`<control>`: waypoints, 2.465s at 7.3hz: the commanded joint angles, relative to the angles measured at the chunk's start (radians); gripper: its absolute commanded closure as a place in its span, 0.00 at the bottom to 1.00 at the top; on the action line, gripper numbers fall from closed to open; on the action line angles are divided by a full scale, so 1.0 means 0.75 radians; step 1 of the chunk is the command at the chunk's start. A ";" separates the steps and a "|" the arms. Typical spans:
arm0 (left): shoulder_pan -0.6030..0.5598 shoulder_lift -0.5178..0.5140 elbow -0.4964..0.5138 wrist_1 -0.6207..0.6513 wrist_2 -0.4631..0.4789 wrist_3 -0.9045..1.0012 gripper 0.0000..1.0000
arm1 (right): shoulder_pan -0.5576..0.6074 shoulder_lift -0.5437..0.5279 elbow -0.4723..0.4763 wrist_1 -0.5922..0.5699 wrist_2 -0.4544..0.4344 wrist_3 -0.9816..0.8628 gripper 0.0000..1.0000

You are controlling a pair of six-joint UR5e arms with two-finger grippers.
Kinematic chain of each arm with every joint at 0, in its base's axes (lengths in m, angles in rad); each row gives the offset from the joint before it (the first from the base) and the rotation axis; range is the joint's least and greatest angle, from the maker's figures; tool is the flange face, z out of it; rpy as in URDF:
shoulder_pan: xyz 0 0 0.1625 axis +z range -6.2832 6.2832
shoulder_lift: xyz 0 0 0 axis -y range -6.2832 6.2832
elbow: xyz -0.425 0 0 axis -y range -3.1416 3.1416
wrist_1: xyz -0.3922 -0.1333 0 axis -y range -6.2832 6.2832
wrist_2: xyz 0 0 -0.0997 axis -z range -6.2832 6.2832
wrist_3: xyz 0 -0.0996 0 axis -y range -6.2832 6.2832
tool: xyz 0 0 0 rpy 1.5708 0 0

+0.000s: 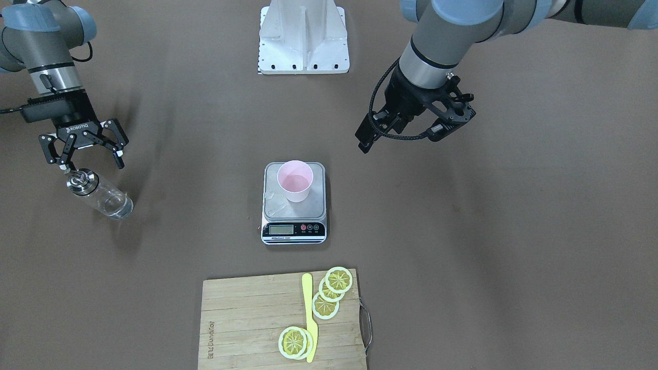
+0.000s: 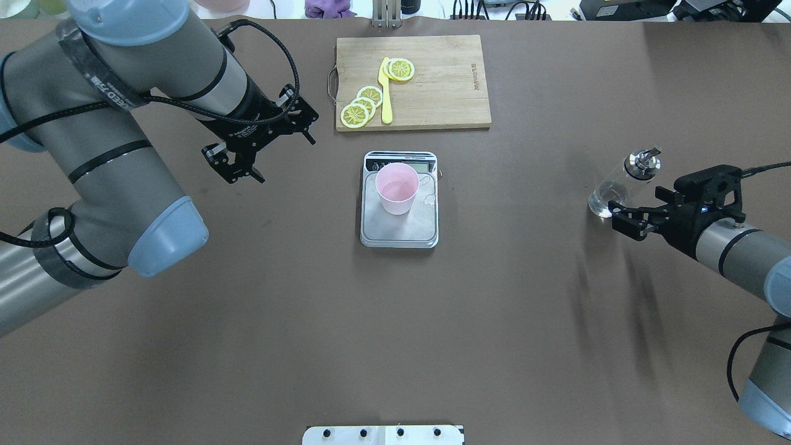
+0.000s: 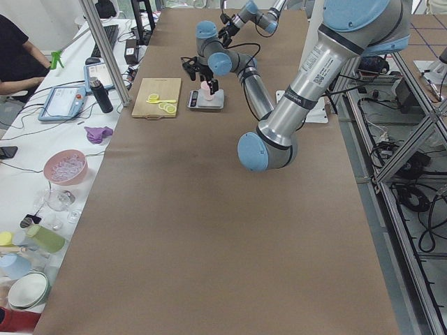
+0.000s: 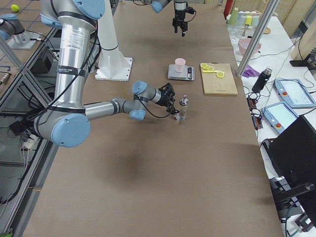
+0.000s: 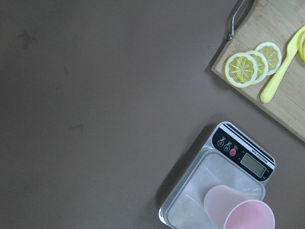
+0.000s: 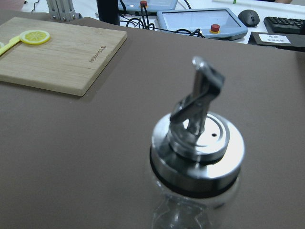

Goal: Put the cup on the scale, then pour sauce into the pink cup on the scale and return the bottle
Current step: 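Reach the right gripper to the glass sauce bottle and grasp it, then lift the sauce bottle with the right gripper and carry it over the cup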

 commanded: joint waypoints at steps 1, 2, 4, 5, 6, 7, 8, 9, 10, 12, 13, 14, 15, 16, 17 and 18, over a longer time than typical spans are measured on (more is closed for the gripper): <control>0.001 0.000 0.002 -0.002 0.008 -0.001 0.02 | -0.003 0.048 -0.256 0.292 -0.005 -0.094 0.01; 0.001 0.000 0.002 -0.002 0.008 0.001 0.02 | -0.001 0.065 -0.269 0.293 -0.007 -0.099 0.01; 0.001 0.002 0.002 0.000 0.008 0.001 0.02 | -0.003 0.107 -0.294 0.289 -0.091 -0.101 0.02; 0.001 0.002 0.007 -0.002 0.008 -0.001 0.02 | -0.003 0.138 -0.324 0.295 -0.130 -0.099 0.02; 0.001 0.002 0.007 -0.002 0.008 0.001 0.02 | -0.003 0.169 -0.351 0.295 -0.157 -0.099 0.02; 0.001 0.002 0.009 -0.002 0.008 -0.001 0.02 | -0.001 0.173 -0.349 0.297 -0.157 -0.099 0.03; 0.001 0.002 0.011 -0.002 0.008 -0.001 0.02 | -0.001 0.175 -0.349 0.297 -0.157 -0.099 0.04; 0.001 0.000 0.011 -0.002 0.008 -0.001 0.02 | -0.001 0.173 -0.349 0.299 -0.157 -0.099 0.06; 0.001 0.000 0.011 -0.002 0.008 -0.001 0.02 | -0.001 0.173 -0.349 0.299 -0.157 -0.097 0.07; 0.001 0.002 0.011 -0.002 0.008 -0.001 0.02 | -0.001 0.169 -0.349 0.299 -0.163 -0.093 0.09; 0.001 0.000 0.011 -0.002 0.006 -0.001 0.02 | -0.001 0.167 -0.345 0.301 -0.171 -0.085 0.16; 0.001 0.002 0.011 -0.002 0.006 0.001 0.02 | -0.003 0.171 -0.337 0.307 -0.181 -0.079 0.30; 0.001 0.002 0.011 -0.002 0.006 0.001 0.02 | -0.005 0.173 -0.335 0.307 -0.185 -0.077 0.51; 0.001 0.000 0.011 -0.002 0.006 -0.001 0.02 | -0.005 0.175 -0.331 0.307 -0.187 -0.077 0.85; 0.001 0.000 0.007 -0.002 0.006 -0.001 0.02 | -0.003 0.171 -0.313 0.319 -0.183 -0.079 1.00; 0.001 0.000 0.007 -0.002 0.006 -0.001 0.02 | 0.001 0.167 -0.280 0.328 -0.169 -0.085 1.00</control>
